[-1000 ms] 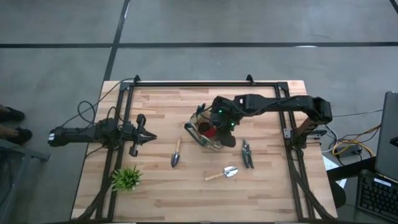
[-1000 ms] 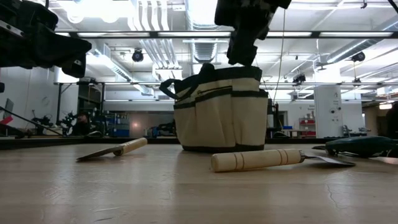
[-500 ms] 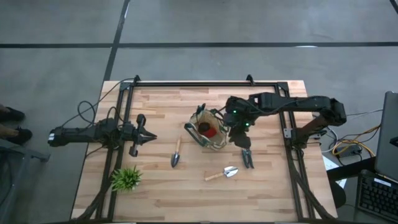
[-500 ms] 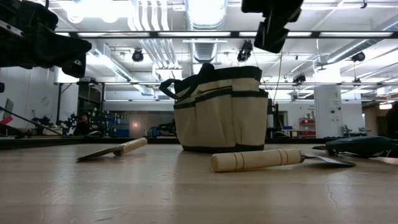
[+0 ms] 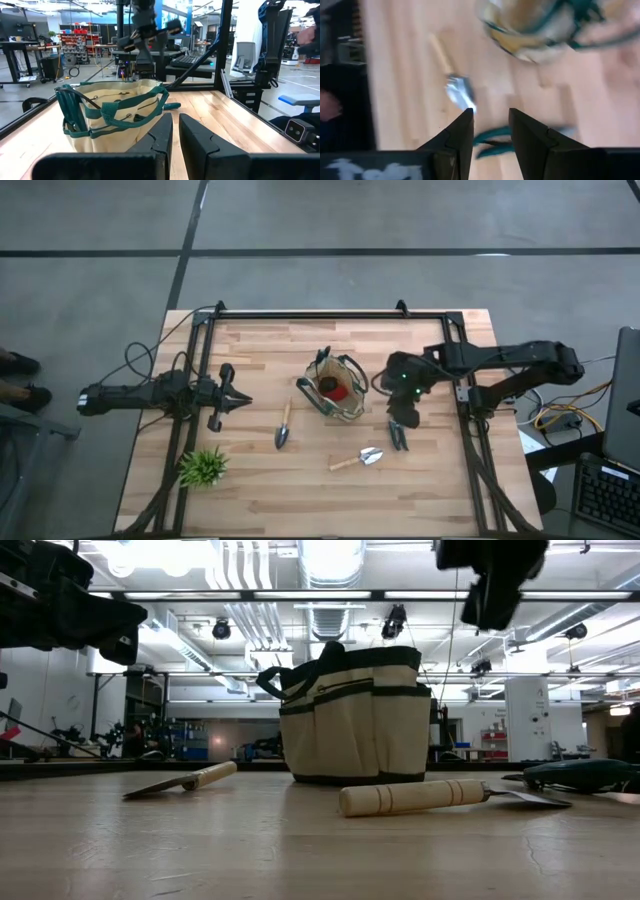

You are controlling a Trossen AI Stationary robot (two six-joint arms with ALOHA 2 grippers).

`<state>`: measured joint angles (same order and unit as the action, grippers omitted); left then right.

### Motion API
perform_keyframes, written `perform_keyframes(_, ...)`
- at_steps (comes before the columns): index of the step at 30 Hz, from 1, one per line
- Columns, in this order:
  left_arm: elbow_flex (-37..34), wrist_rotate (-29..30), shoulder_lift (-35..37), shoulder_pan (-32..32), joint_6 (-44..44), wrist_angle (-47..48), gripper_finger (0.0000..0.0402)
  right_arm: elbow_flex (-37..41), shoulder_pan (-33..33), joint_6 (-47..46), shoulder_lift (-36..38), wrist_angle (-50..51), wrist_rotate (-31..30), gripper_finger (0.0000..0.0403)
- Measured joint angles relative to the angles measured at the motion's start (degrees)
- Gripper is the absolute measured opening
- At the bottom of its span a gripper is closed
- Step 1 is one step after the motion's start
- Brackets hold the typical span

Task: Pick & Place Garden tools in Gardening bag
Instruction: Put the shear scissors into the gardening bag

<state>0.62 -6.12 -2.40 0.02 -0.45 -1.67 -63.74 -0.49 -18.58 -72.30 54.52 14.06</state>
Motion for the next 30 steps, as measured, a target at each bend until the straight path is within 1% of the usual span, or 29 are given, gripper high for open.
perform_keyframes(2,0.0,0.0,0.0,0.0,0.0,0.0,0.0037,2.7,0.3,-3.1,1.4,0.1,-2.5,0.0112)
perform_keyframes(5,0.0,0.0,0.0,0.0,0.0,0.0,0.0037,6.9,0.9,-5.6,3.0,0.1,-2.4,0.0107)
perform_keyframes(10,0.0,0.0,0.0,0.0,0.0,0.0,0.0037,12.7,2.6,-10.3,3.3,-0.2,-2.6,0.0099)
perform_keyframes(14,0.0,0.0,0.0,0.0,0.0,0.0,0.0037,16.2,4.0,-11.1,3.1,-1.6,-2.3,0.0091)
perform_keyframes(17,0.0,0.0,0.0,0.0,0.0,0.0,0.0037,18.0,5.4,-11.5,3.1,-2.8,-2.1,0.0086)
perform_keyframes(20,0.0,0.0,0.0,0.0,0.0,0.0,0.0037,19.1,7.8,-11.5,3.0,-6.2,-2.0,0.0082)
perform_keyframes(28,0.0,0.0,0.0,0.0,0.0,0.0,0.0037,19.3,15.5,-10.1,2.9,-10.3,-2.2,0.0077)
perform_keyframes(30,0.0,0.0,0.0,0.0,0.0,0.0,0.0037,19.8,17.3,-11.2,2.9,-12.3,-2.3,0.0079)
